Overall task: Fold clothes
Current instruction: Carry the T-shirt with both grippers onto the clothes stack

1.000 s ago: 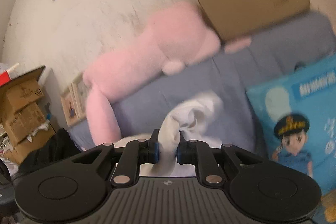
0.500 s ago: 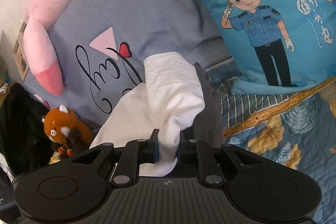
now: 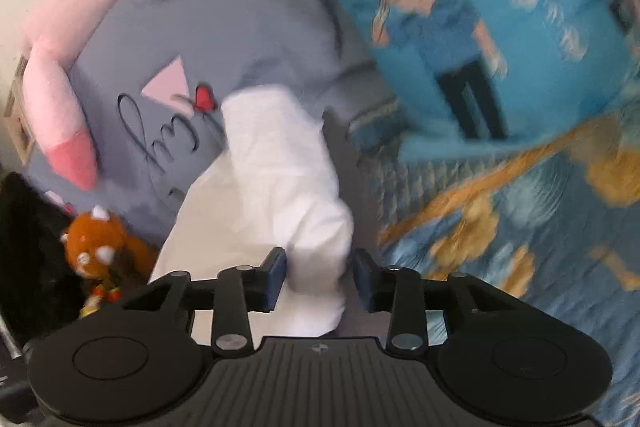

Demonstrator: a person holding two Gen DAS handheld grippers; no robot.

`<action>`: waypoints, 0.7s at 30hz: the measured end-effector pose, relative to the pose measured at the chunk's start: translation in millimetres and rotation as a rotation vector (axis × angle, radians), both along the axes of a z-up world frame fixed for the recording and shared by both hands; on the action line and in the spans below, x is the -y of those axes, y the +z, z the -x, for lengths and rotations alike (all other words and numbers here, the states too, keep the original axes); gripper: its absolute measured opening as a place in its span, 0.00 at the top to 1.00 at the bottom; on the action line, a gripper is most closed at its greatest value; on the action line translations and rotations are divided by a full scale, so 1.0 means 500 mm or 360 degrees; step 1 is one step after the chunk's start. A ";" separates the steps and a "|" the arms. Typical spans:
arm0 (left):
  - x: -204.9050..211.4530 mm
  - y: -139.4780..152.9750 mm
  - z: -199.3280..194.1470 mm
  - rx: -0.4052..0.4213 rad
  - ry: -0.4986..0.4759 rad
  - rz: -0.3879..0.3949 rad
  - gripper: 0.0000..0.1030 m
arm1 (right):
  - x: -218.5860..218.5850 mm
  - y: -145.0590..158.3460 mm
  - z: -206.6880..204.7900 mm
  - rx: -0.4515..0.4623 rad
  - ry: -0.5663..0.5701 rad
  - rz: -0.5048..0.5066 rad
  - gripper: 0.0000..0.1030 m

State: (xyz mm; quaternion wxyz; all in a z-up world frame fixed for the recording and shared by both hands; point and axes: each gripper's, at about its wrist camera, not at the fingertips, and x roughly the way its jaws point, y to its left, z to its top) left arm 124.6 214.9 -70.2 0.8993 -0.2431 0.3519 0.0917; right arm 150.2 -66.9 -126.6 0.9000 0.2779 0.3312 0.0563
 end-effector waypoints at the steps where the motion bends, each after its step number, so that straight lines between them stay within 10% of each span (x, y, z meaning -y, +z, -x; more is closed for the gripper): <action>1: -0.003 0.002 0.002 0.0000 0.0004 0.0014 0.49 | 0.010 0.005 0.000 0.0000 -0.0036 -0.0004 0.69; 6: -0.034 0.054 0.055 0.0082 -0.0099 0.0017 0.47 | 0.039 0.047 -0.012 0.0078 -0.0016 0.0091 0.71; 10: -0.072 0.104 0.071 0.0160 -0.0187 0.0017 0.24 | 0.056 0.079 -0.063 0.0154 0.0157 0.0066 0.57; 13: -0.099 0.139 -0.014 0.0172 -0.0317 0.0043 0.10 | 0.059 0.093 -0.113 0.0159 0.0251 0.0036 0.35; 17: -0.130 0.127 -0.159 0.0007 -0.0505 0.0171 0.07 | 0.045 0.095 -0.183 0.0104 0.0384 0.0030 0.32; 21: -0.168 0.066 -0.239 -0.0130 -0.0373 0.0404 0.07 | 0.047 0.049 -0.237 -0.0054 0.0349 -0.0064 0.30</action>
